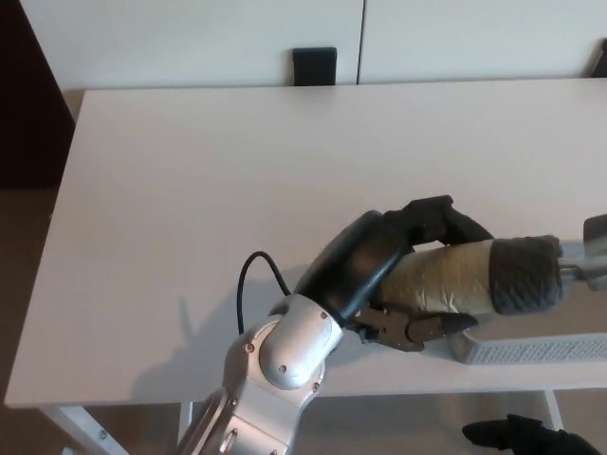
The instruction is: The robot walks towards a desk on which a shovel is kept on the left hand side and a container is kept on the right hand side. The robot picks up the shovel using its left hand and places it in the container.
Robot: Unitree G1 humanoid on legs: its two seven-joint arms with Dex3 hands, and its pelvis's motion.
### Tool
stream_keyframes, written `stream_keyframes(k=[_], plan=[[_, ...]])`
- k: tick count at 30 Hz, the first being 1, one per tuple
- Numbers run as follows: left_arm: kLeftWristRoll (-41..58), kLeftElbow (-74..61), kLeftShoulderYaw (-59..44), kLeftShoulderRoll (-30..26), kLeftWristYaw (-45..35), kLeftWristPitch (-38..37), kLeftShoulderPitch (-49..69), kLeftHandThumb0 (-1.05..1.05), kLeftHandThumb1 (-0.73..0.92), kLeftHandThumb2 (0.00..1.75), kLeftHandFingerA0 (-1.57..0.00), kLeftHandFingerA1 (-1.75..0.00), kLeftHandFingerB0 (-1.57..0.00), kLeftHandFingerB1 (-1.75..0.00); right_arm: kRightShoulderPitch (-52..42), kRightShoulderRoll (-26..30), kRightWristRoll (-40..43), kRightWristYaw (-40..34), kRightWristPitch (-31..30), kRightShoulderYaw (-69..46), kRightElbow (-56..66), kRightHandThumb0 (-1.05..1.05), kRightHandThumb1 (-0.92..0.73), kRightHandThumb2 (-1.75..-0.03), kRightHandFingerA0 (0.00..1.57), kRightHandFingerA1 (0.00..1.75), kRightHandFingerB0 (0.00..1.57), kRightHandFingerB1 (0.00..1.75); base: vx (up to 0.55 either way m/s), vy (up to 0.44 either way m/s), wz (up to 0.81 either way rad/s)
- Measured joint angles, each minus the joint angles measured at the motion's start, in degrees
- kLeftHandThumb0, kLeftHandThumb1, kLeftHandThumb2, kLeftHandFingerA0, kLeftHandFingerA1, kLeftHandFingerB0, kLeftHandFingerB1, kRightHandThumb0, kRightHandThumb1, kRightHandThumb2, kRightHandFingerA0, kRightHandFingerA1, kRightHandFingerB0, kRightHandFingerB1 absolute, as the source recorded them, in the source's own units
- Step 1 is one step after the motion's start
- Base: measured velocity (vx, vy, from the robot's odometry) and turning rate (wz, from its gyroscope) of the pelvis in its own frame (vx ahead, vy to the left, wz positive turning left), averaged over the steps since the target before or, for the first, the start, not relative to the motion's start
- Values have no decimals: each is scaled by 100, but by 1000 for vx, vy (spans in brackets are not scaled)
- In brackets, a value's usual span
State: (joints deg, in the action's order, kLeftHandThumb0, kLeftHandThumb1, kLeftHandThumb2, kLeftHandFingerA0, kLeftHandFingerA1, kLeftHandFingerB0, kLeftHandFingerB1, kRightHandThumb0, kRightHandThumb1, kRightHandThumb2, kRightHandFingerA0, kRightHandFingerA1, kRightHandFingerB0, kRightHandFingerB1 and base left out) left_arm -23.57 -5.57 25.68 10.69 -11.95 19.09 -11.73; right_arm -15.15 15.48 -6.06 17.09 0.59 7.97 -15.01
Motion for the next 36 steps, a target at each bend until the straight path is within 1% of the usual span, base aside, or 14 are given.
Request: stream_keyframes(k=[4, 6, 7, 10, 15, 16, 18, 19, 21, 26, 30, 31, 33, 36], plan=[[24, 335, -168, 79, -34, 321, -287, -18, 73, 74, -89, -159, -76, -125, 6, 0, -29, 0, -6, 18, 20, -37, -58, -57, 72, 48, 41, 39, 0, 0, 0], [29, 532, -276, 167, -34, 497, -485, -18, 70, 73, -88, -150, -75, -114, 10, 0, -39, 0, -7, 20, 30, -38, -58, -57, 71, 48, 42, 39, 0, 0, 0], [30, 639, -330, 221, -33, 591, -594, -19, 71, 70, -89, -152, -76, -111, 14, 0, -40, 0, -8, 20, 37, -47, -47, -76, 68, 61, 38, 49, 0, 0, 0], [34, 894, -477, 337, -25, 847, -906, -21, 72, 68, -86, -152, -75, -102, 27, 1, -40, 2, -10, 20, 53, -47, -47, -76, 68, 60, 39, 50, 0, 0, 0], [-16, 1148, -526, 492, 10, 1268, -1392, -23, 63, 84, -103, -136, -82, -80, 81, 18, -40, 21, -23, 21, 66, -42, -57, -56, 72, 49, 43, 39, 0, 0, 0], [-46, 1187, -467, 490, 24, 1363, -1533, -23, 64, 85, -99, -138, -81, -81, 114, 47, -42, 36, -23, 22, 66, -50, -47, -77, 67, 60, 39, 50, 0, 0, 0], [-108, 1194, -327, 475, 37, 1495, -1734, -24, 69, 74, -94, -133, -80, -68, 171, 89, -45, 63, -23, 22, 64, -50, -47, -77, 68, 60, 39, 50, 0, 0, 0], [-160, 1194, -211, 455, 39, 1574, -1834, -24, 69, 74, -91, -118, -81, -64, 200, 101, -52, 68, -23, 29, 61, -43, -57, -57, 73, 50, 44, 40, 0, 0, 0], [-277, 1173, 69, 399, 33, 1709, -1958, -22, 67, 77, -82, -127, -80, -88, 236, 119, -66, 72, -21, 40, 49, -43, -57, -56, 72, 49, 44, 40, 0, 0, 0], [-398, 932, 565, 273, -43, 1974, -2016, -23, 61, 87, -82, -153, -77, -117, 246, 151, -110, 72, -21, 71, 20, -42, -57, -57, 74, 48, 44, 39, 0, 0, 0], [-484, 625, 1026, 175, -177, 2189, -2016, -25, 63, 84, -87, -155, -81, -120, 250, 167, -193, 57, -36, 109, 53, -41, -58, -57, 74, 48, 44, 39, 0, 0, 0], [-498, 564, 1125, 141, -207, 2219, -2017, -23, 66, 81, -81, -150, -80, -107, 250, 167, -216, 53, -42, 120, 67, -41, -58, -57, 74, 48, 44, 39, 0, 0, 0], [-518, 490, 1262, 79, -243, 2265, -2016, -24, 66, 81, -80, -152, -80, -106, 250, 169, -250, 51, -51, 129, 88, -40, -58, -57, 75, 48, 44, 39, 0, 0, 0], [-541, 356, 1380, 37, -294, 2377, -2010, -25, 67, 77, -82, -159, -75, -124, 249, 174, -278, 50, -74, 141, 111, -41, -58, -57, 76, 49, 44, 39, 0, 0, 0]])
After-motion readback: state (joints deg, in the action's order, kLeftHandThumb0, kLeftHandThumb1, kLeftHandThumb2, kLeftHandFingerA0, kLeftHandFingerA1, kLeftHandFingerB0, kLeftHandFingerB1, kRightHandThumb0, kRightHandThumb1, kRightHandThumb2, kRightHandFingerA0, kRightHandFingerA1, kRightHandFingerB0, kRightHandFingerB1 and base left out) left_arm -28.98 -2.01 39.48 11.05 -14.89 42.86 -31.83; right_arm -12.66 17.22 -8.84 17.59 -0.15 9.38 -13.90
